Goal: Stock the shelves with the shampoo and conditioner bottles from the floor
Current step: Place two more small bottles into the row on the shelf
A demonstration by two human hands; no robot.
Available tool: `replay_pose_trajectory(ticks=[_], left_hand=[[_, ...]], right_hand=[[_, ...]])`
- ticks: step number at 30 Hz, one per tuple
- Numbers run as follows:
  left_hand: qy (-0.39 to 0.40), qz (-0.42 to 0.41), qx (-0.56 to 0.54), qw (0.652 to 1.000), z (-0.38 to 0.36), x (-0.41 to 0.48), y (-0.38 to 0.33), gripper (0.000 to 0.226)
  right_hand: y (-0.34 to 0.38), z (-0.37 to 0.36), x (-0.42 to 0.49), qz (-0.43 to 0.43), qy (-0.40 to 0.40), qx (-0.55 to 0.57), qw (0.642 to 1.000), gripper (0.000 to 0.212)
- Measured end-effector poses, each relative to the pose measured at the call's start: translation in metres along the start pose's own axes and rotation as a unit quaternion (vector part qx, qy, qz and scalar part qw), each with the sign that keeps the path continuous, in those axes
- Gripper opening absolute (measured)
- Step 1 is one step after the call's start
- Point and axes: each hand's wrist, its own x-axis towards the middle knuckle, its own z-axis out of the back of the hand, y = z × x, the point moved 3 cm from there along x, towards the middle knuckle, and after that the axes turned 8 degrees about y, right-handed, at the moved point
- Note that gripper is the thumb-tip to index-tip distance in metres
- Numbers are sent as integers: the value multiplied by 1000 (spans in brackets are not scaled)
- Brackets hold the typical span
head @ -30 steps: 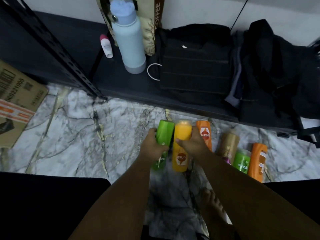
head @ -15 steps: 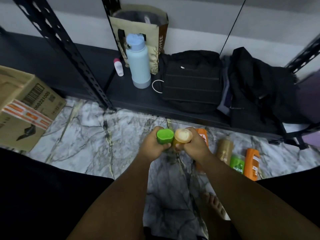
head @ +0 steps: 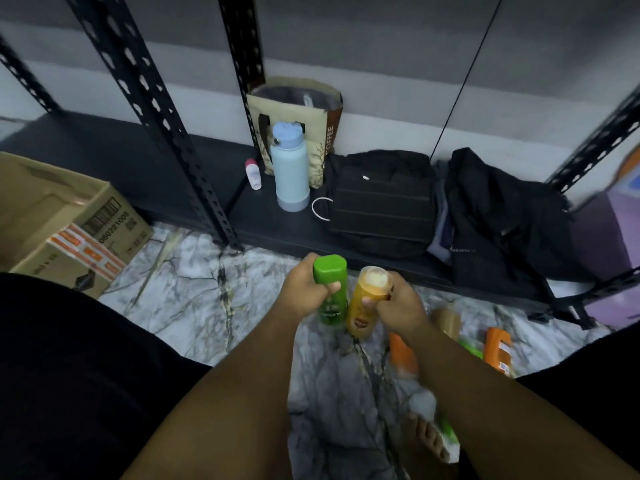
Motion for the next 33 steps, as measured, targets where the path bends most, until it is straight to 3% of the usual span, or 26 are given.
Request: replay_pose_trajectory(ticks=[8,13,16,20,25,33], left_hand=[[19,-165,-128,978,50,-28,-157,35],[-14,-314,-156,936,87,-74,-291,30],[-35,-396,-163,903,106,-102,-367,28],[-34,-474,-183,860,124,-128,-461,25],[-39,-508,-193,839,132,-129,-541,30],[-77,-463,-163,868,122,-80,-573,22]], right_hand=[[144,76,-32,160,5,134,978,44],[265,136,-90,292,-9,172,941,38],[333,176,-122,364,-47,177,913,46],[417,221,-154,436,-84,190,876,36],[490,258,-170,482,-115,183,849,31],[503,286,-129,448,-185,141,863,30]])
